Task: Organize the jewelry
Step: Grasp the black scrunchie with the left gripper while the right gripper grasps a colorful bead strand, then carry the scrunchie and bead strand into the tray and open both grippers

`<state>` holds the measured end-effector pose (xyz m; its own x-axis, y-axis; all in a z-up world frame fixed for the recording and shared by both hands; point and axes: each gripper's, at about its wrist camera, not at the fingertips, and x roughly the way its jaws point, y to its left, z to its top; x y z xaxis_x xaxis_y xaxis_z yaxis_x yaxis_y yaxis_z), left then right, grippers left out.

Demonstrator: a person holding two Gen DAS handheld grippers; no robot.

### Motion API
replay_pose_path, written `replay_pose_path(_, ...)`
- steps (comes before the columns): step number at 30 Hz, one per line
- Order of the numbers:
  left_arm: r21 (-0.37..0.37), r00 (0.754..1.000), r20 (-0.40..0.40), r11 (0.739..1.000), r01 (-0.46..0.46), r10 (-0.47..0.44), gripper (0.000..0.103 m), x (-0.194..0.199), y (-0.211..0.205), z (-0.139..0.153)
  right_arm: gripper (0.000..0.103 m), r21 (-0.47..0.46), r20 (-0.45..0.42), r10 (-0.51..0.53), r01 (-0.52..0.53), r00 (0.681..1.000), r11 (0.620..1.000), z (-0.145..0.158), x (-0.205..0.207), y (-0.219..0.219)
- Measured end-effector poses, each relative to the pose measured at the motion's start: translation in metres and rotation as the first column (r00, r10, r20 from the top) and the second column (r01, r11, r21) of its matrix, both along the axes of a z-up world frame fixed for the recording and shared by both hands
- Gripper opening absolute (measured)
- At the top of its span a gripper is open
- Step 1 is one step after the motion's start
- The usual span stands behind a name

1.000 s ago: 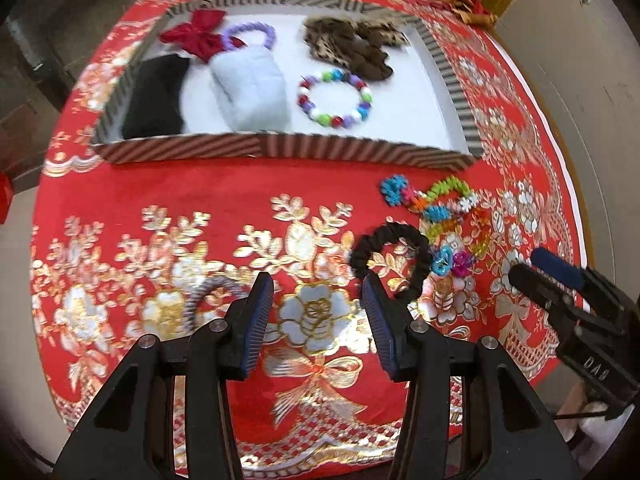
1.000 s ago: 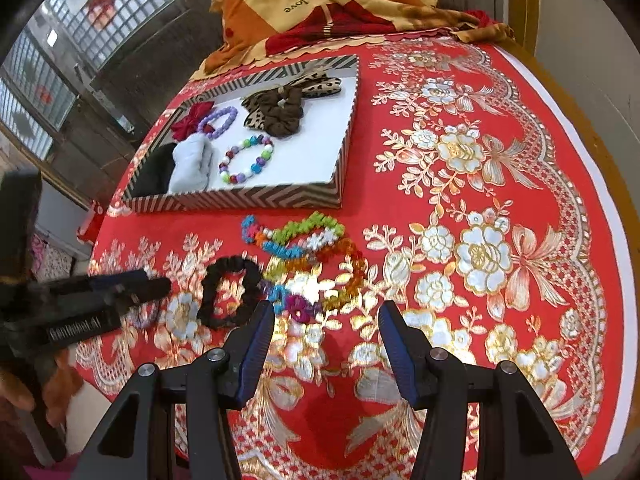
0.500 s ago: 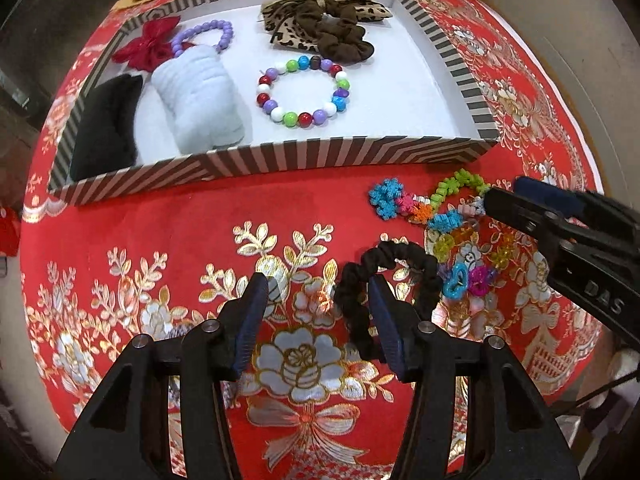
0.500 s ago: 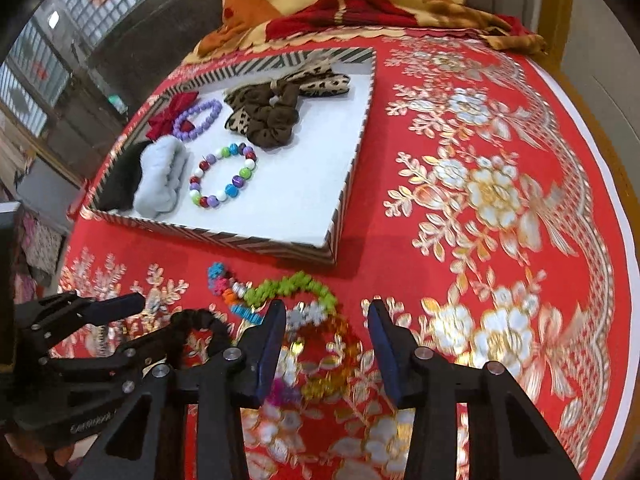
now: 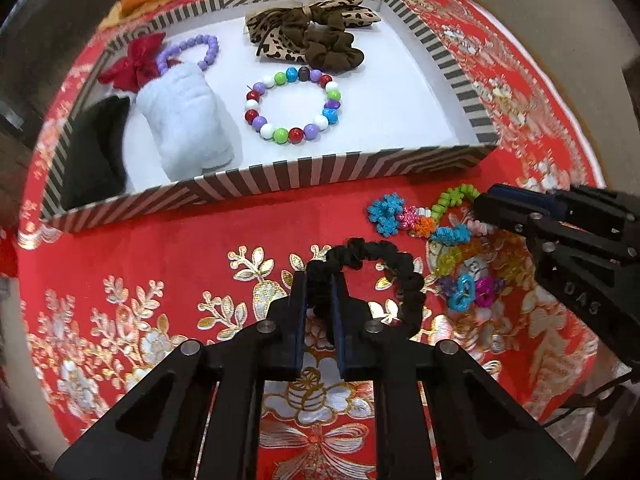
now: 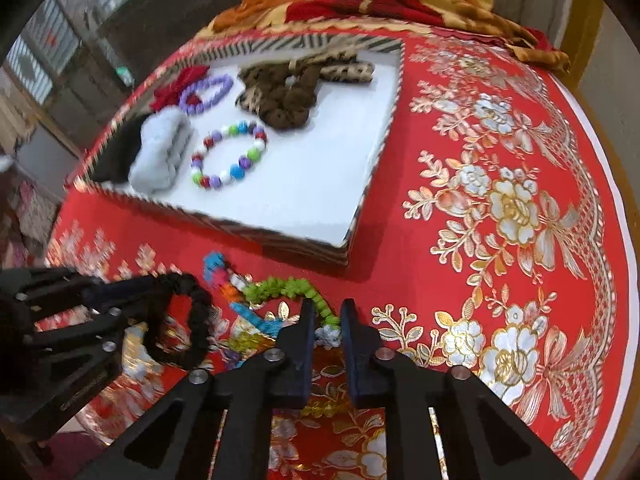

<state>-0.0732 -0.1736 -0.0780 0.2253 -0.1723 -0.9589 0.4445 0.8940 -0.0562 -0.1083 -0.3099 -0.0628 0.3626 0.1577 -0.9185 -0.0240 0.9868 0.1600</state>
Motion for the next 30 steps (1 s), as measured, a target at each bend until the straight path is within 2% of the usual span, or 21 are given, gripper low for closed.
replay_pose_path(4,-0.052,0.999,-0.031,0.998,-0.022,0.02,0.008,0.003,0.013,0.008,0.011,0.029,0.066,-0.004,0.002,0.998,1.0,0.029,-0.008,-0.004)
replay_pose_path(10,-0.101,0.999,-0.015,0.994,-0.048,0.047,0.008,0.004,0.024,0.028,0.011,0.061,0.129,-0.021,0.013,0.991,0.998,0.062,-0.014,-0.009)
replay_pose_path(19,-0.156,0.998,0.031,0.987,-0.047,0.052,0.008,0.004,0.041,0.066,0.011,0.055,0.22,-0.019,0.007,0.975,0.998,0.108,-0.019,-0.006)
replay_pose_path(25,-0.168,0.994,0.079,0.984,-0.057,0.071,0.008,0.012,0.056,0.09,0.011,0.055,0.272,-0.019,0.004,0.962,0.998,0.133,-0.014,-0.005)
replay_pose_path(30,-0.148,0.988,0.125,0.986,-0.074,0.093,0.008,0.027,0.065,0.103,0.011,0.056,0.293,-0.011,-0.006,0.956,0.998,0.142,-0.001,0.004)
